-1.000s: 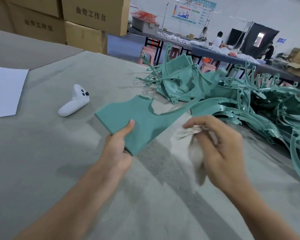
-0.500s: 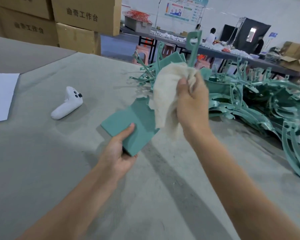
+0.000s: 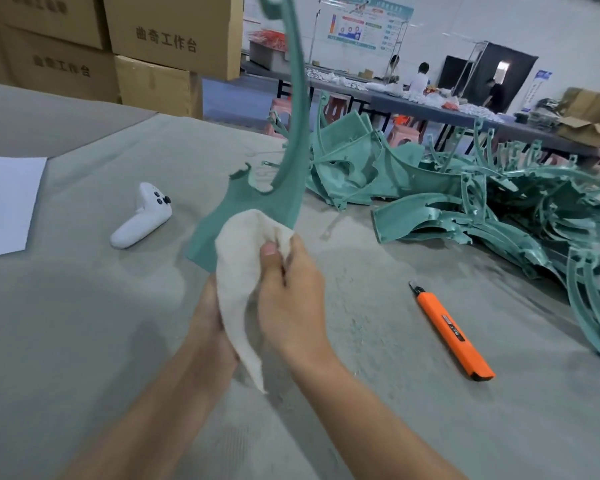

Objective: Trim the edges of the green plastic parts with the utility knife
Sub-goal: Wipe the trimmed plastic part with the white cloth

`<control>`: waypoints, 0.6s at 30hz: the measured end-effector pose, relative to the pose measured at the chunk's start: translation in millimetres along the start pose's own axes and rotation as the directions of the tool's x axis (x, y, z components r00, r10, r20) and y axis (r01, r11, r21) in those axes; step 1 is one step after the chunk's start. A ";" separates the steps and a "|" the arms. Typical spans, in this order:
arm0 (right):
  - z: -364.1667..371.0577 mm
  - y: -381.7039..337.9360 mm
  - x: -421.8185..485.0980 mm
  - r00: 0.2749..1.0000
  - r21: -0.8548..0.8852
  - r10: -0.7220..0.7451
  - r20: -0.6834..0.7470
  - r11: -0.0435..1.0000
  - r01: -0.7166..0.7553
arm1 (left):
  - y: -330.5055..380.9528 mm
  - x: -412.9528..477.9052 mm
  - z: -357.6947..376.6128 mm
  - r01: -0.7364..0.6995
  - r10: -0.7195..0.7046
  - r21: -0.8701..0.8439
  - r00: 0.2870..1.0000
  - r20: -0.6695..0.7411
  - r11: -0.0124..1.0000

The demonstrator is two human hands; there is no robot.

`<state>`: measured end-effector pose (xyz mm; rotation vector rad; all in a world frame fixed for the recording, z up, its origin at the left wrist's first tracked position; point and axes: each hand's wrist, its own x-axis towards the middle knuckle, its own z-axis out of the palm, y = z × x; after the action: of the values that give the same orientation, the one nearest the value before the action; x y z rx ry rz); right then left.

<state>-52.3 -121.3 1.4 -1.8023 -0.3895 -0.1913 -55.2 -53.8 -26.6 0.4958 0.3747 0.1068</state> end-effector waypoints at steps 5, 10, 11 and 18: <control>-49.0 -41.2 56.7 0.943 -0.084 -0.225 -0.246 0.974 0.211 | 1.7 0.4 18.0 0.029 -0.004 -0.173 0.990 0.143 0.985; -84.9 -80.7 100.6 0.779 -0.198 -0.478 -0.406 0.878 0.436 | -6.5 0.1 17.3 0.039 -0.029 -0.102 0.995 0.101 0.994; -83.5 -80.1 101.2 0.776 -0.219 -0.484 -0.405 0.875 0.432 | -8.3 0.2 17.7 0.041 -0.029 -0.112 0.994 0.101 0.993; -24.5 -7.8 39.9 0.961 -0.150 -0.176 -0.215 0.978 0.145 | -12.7 -1.5 20.1 0.140 -0.096 -0.220 0.975 0.202 0.965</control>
<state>-16.2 -136.6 28.2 -1.8548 -0.3663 -0.5449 -48.9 -74.2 -15.9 0.2478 0.2001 -0.0133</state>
